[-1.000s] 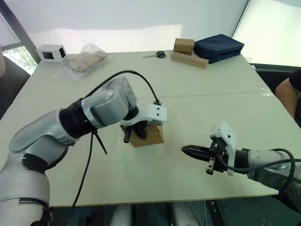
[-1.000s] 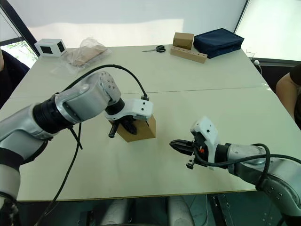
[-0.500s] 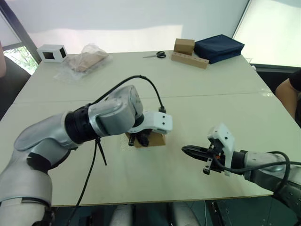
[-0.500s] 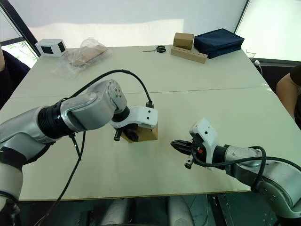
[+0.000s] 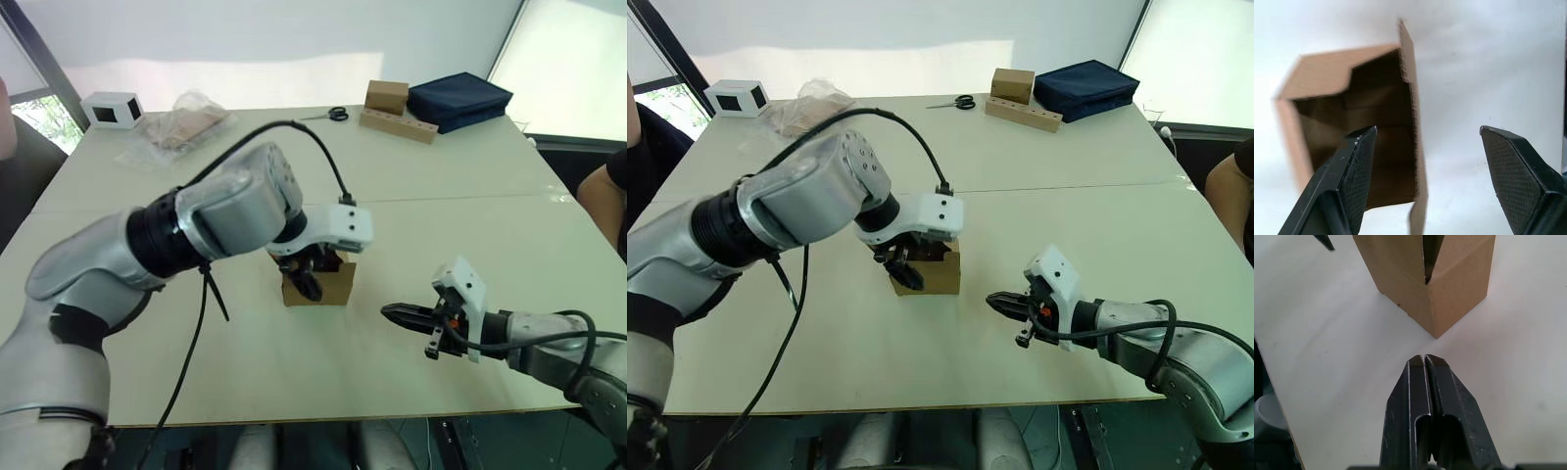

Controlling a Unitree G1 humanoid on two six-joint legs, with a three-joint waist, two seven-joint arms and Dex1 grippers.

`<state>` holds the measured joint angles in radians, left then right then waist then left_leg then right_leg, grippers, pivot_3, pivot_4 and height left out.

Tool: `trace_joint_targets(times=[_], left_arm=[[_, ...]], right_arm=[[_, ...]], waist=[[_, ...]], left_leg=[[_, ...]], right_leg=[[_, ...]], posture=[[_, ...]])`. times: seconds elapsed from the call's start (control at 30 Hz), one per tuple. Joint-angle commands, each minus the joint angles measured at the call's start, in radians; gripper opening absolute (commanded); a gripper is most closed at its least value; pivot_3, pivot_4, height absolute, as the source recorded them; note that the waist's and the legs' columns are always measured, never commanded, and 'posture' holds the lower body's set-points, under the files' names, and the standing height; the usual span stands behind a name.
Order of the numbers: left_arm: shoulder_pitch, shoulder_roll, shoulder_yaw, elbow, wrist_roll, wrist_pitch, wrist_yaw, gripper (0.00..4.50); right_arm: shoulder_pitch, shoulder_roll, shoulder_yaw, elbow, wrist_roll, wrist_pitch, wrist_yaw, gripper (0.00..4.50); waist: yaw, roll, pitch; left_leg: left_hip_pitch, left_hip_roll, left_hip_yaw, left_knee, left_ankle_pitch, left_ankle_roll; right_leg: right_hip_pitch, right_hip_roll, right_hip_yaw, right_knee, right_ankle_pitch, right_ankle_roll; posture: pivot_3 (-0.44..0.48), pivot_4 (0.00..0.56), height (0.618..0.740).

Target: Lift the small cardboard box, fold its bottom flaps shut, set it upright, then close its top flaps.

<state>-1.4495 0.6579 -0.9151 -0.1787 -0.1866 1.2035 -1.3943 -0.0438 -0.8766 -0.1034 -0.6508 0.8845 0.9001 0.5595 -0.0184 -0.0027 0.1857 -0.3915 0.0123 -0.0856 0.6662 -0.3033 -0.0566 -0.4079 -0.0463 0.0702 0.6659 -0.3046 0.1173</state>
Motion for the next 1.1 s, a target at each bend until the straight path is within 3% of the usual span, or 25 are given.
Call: trace_joint_targets(times=[0.03,0.13,0.27,0.4,0.53,0.7,0.77,0.8,0.87,1.03,1.1], left_arm=[[-0.028,0.017,0.063,0.014,-0.003,-0.049,-0.008,3.45],[-0.025,0.019,0.160,0.043,-0.060,-0.073,-0.037,3.45],[0.015,-0.017,0.384,0.161,-0.156,-0.055,0.000,3.45],[0.135,-0.076,0.754,0.252,-0.223,-0.086,0.209,3.45],[0.394,-0.090,1.048,0.092,-0.300,-0.190,0.331,3.45],[0.742,-0.084,1.239,-0.032,-0.371,-0.201,0.425,3.45],[0.859,-0.084,1.267,-0.087,-0.402,-0.216,0.433,3.45],[0.902,-0.079,1.266,-0.107,-0.410,-0.230,0.436,2.95],[0.978,-0.079,1.256,-0.148,-0.430,-0.242,0.443,2.40],[1.038,-0.092,1.215,-0.152,-0.438,-0.298,0.469,0.34],[1.051,-0.095,1.188,-0.138,-0.435,-0.330,0.466,0.08]], right_arm=[[-0.009,0.019,-0.018,-0.004,-0.010,-0.036,0.026,0.00],[-0.004,0.035,-0.065,0.012,0.002,-0.054,0.036,0.00],[-0.019,0.075,-0.135,0.053,0.031,-0.087,0.054,0.00],[-0.101,0.123,-0.170,0.130,0.051,-0.131,0.069,0.00],[-0.184,0.149,-0.157,0.227,0.021,-0.173,0.111,0.00],[-0.283,0.159,-0.075,0.345,-0.040,-0.208,0.205,0.00],[-0.312,0.159,-0.038,0.380,-0.067,-0.219,0.244,0.00],[-0.322,0.161,-0.025,0.391,-0.078,-0.223,0.260,0.00],[-0.346,0.167,0.013,0.410,-0.097,-0.226,0.299,0.00],[-0.393,0.210,0.085,0.425,-0.134,-0.233,0.340,0.00],[-0.411,0.231,0.105,0.429,-0.148,-0.230,0.340,0.00]], waist=[[0.000,0.000,0.000],[0.000,0.000,0.000],[0.001,0.000,0.000],[-0.006,0.001,0.000],[-0.027,0.002,-0.001],[-0.025,0.002,-0.001],[-0.024,0.002,-0.001],[-0.020,0.001,-0.001],[-0.011,0.001,-0.001],[0.004,0.001,-0.001],[0.003,0.001,-0.001]], left_leg=[[0.000,0.000,0.000,0.000,0.000,0.000],[0.000,0.000,0.000,0.000,0.000,0.000],[0.000,0.000,0.000,0.000,0.000,0.000],[0.001,0.000,0.000,0.000,0.000,0.000],[0.001,0.001,0.000,0.000,0.002,-0.003],[0.000,0.000,0.001,0.001,0.003,-0.005],[0.001,0.000,0.002,0.001,0.003,-0.005],[0.000,0.000,0.001,0.001,0.003,-0.005],[0.000,0.000,0.000,0.001,0.003,-0.005],[0.000,0.000,0.000,0.001,0.002,-0.004],[0.000,0.000,0.000,0.001,0.002,-0.004]], right_leg=[[0.000,0.000,0.000,0.000,0.000,0.000],[0.000,0.000,0.000,0.000,0.000,0.000],[0.000,0.000,0.000,0.000,0.000,0.000],[0.000,0.000,0.000,0.001,0.000,0.000],[-0.001,0.000,0.001,0.001,0.000,0.000],[-0.001,-0.002,0.001,0.001,0.000,0.000],[-0.001,-0.003,0.001,0.001,0.000,0.000],[0.000,-0.003,0.001,0.001,0.000,0.000],[0.000,-0.003,-0.001,0.001,0.000,0.000],[0.000,-0.003,-0.001,0.001,0.000,0.000],[0.000,-0.003,-0.001,0.002,0.000,0.000]], posture=[[0.000,0.150,0.740],[0.000,0.150,0.740],[0.000,0.150,0.740],[0.000,0.150,0.740],[0.000,0.150,0.740],[0.000,0.150,0.740],[0.000,0.150,0.740],[0.000,0.150,0.740],[0.000,0.150,0.740],[0.000,0.150,0.740],[0.000,0.150,0.740]])
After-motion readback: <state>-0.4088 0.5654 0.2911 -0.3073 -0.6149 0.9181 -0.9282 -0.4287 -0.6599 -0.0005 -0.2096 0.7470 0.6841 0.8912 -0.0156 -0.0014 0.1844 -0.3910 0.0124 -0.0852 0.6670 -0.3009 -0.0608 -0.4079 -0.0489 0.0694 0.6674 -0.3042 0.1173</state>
